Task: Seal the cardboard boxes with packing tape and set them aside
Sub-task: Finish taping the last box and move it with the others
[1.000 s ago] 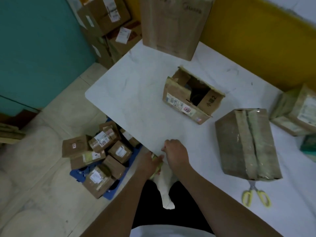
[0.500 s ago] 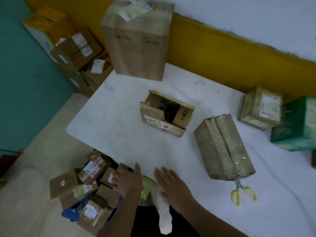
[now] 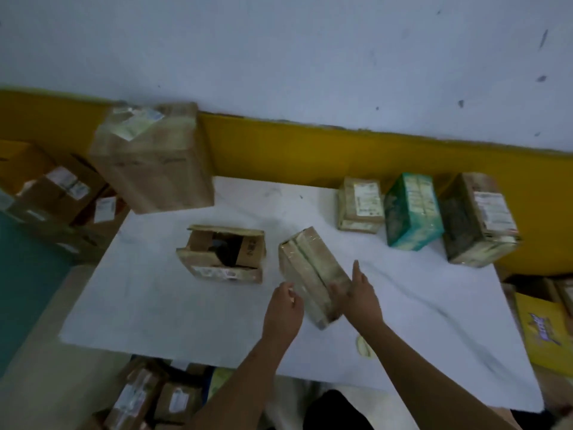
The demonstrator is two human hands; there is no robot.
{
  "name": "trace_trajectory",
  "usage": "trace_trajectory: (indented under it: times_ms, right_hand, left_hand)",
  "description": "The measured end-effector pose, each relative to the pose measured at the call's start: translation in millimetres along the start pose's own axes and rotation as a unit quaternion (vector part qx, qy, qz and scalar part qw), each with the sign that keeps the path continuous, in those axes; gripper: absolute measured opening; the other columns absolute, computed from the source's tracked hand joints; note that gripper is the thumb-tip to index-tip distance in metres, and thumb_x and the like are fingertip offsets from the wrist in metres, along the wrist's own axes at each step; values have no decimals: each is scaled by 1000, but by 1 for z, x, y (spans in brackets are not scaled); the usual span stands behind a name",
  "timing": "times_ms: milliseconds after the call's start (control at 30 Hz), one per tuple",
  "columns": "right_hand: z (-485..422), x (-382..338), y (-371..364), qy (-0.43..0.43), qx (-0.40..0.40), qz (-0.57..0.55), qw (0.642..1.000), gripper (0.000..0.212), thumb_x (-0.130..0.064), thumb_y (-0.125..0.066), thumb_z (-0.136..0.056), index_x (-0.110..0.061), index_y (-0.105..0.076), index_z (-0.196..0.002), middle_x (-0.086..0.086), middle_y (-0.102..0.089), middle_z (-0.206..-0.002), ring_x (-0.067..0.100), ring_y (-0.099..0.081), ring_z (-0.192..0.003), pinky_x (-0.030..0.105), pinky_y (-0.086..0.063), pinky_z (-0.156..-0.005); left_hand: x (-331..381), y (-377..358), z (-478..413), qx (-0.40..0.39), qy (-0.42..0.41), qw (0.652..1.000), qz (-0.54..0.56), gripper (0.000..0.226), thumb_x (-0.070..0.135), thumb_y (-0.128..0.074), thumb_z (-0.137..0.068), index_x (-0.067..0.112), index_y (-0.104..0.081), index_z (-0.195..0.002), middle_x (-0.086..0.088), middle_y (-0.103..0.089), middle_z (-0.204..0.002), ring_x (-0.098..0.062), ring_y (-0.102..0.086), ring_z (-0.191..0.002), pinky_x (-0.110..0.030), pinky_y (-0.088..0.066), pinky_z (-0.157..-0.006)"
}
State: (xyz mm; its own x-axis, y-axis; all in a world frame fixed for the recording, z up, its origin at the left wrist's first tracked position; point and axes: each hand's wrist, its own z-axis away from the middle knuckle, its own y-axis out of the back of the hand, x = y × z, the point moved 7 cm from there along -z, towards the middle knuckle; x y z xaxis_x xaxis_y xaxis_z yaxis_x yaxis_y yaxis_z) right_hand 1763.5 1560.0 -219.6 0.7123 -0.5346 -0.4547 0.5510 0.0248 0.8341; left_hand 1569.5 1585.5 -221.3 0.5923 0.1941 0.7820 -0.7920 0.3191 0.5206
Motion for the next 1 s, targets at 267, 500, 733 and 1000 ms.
trace_trajectory:
  times_ms: [267, 500, 733, 1000]
  right_hand:
    - [-2, 22, 11, 76, -43, -134, 987, 31, -33, -48, -101, -20, -67, -121, 3, -72, -108, 18, -65, -97, 22, -42, -78]
    - [0, -23, 87, 272, 5, -158, 949, 24, -26, -58, -95, -31, -71, -114, -21, -66, -109, -2, -59, -95, 8, -42, -83]
    - [-34, -19, 180, 19, -171, -405, 898, 97, -70, -67, -69, -32, -30, -150, -4, -44, -147, 23, -42, -135, 46, -32, -113]
    - [7, -80, 248, 75, -205, -565, 796, 49, -34, -69, -84, -17, -56, -128, 6, -73, -112, 24, -70, -104, 44, -52, -96]
  left_hand:
    - [45, -55, -10, -14, 291, 932, 215, 113, 52, -75, -60, 18, -19, -152, -11, -36, -146, -32, -49, -123, -40, -51, -92]
    - [59, -38, -42, 65, 258, 909, 321, 118, 66, -89, -44, 19, -40, -141, -7, -53, -137, -27, -59, -114, -44, -54, -92]
    - [182, 26, -25, -74, 3, 904, 420, 49, 28, -66, -89, 29, -50, -135, -3, -68, -123, -23, -68, -108, -38, -58, -81]
    - [272, 62, 6, -128, -91, 915, 372, 63, 41, -70, -84, 29, -46, -141, 1, -67, -126, -20, -65, -114, -42, -52, -96]
